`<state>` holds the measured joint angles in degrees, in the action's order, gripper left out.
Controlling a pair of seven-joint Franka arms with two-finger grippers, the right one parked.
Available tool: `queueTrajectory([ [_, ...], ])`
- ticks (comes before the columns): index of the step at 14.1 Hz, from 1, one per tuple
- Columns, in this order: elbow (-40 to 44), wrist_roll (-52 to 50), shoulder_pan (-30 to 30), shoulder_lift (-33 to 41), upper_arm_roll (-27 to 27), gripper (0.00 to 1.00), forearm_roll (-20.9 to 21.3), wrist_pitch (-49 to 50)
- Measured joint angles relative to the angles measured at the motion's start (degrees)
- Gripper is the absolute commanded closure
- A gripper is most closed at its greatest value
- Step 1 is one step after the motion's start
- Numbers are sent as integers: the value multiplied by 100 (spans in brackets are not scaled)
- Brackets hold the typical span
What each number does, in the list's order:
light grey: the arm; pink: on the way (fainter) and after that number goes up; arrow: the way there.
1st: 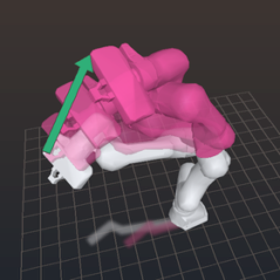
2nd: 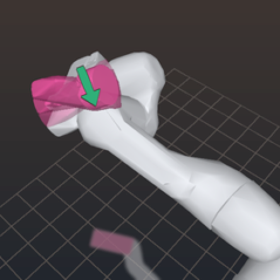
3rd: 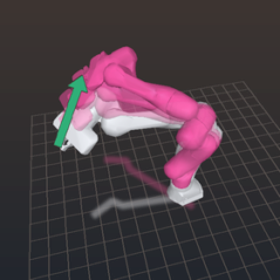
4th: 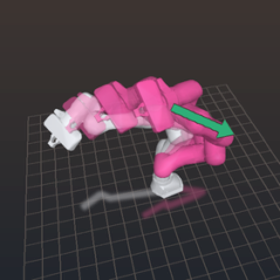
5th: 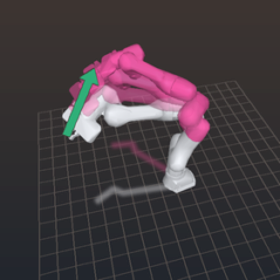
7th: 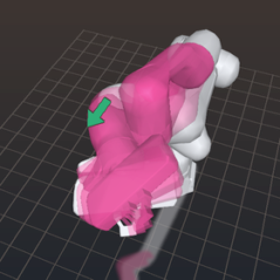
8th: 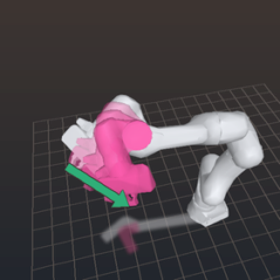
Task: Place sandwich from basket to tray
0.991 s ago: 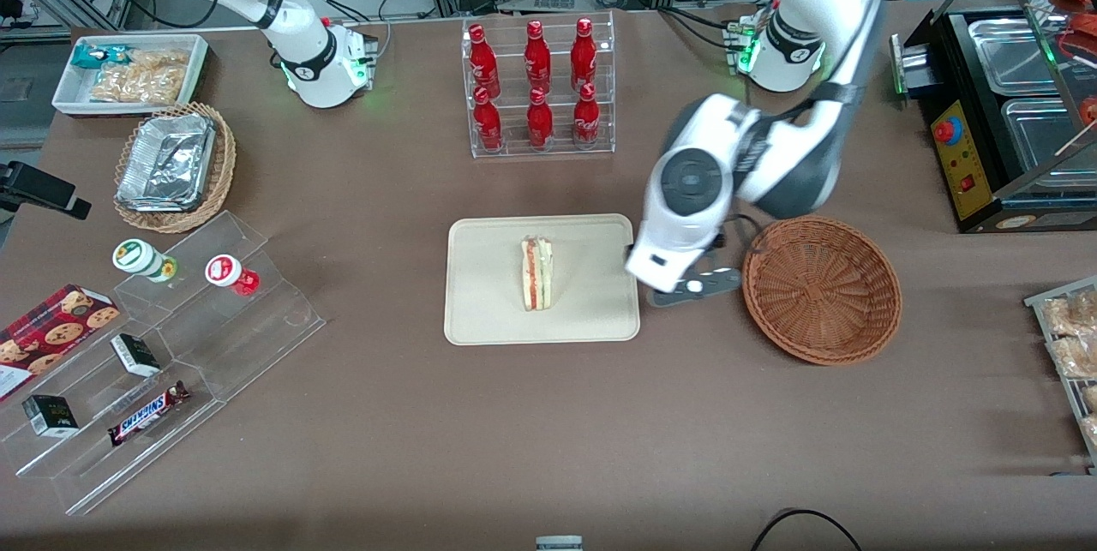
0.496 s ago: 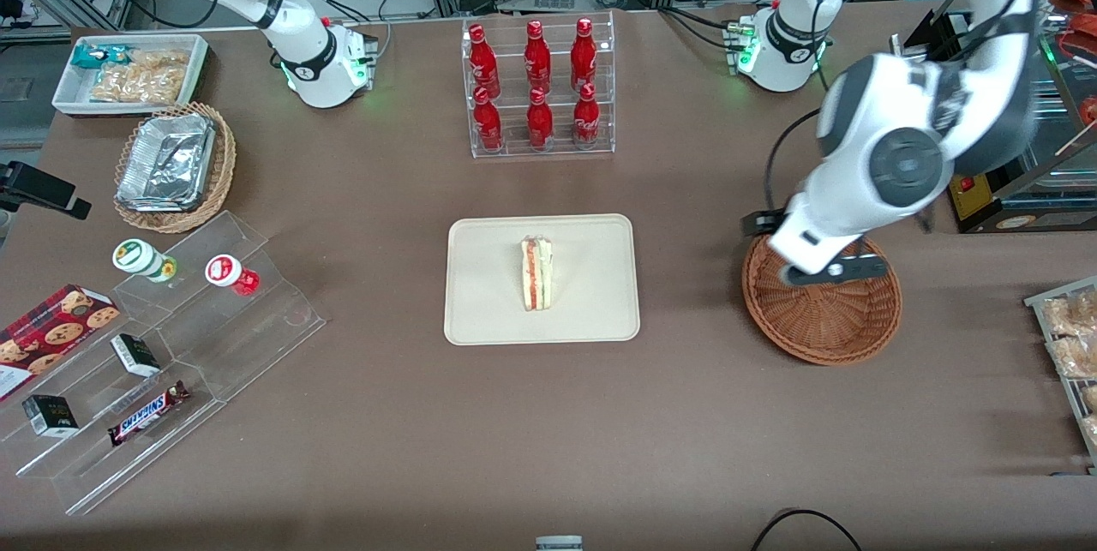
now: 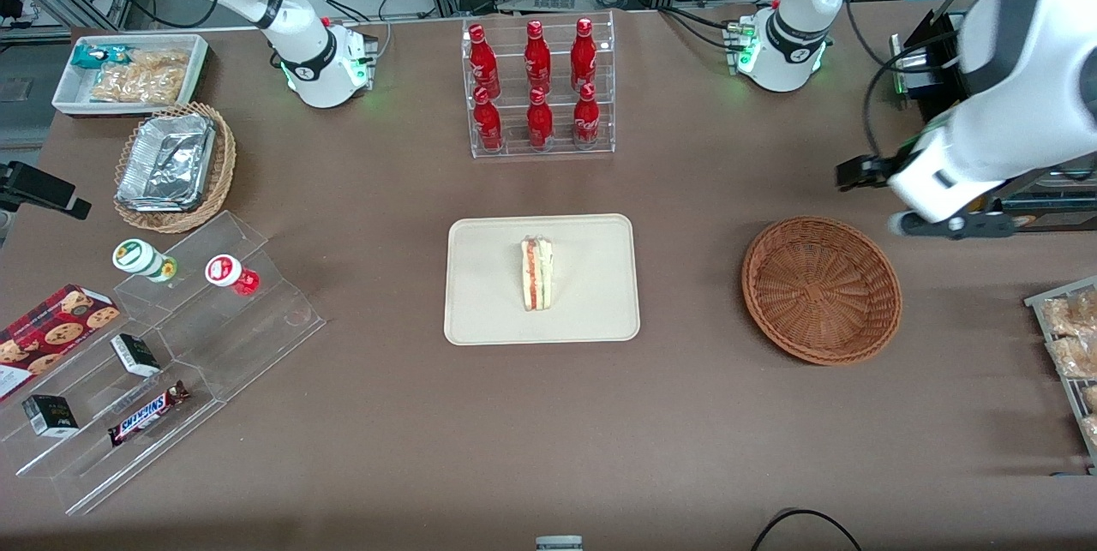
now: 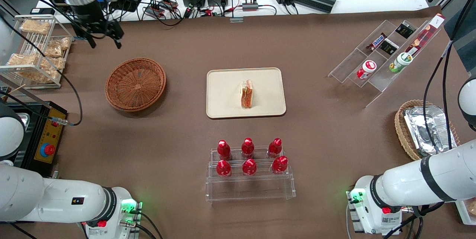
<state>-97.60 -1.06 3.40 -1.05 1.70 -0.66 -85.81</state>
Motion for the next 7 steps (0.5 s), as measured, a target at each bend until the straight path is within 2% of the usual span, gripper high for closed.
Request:
queueTrajectory([
  [4, 303, 138, -519, 212, 296, 0, 5, 30],
  [7, 363, 132, -556, 250, 362, 0, 152, 32],
])
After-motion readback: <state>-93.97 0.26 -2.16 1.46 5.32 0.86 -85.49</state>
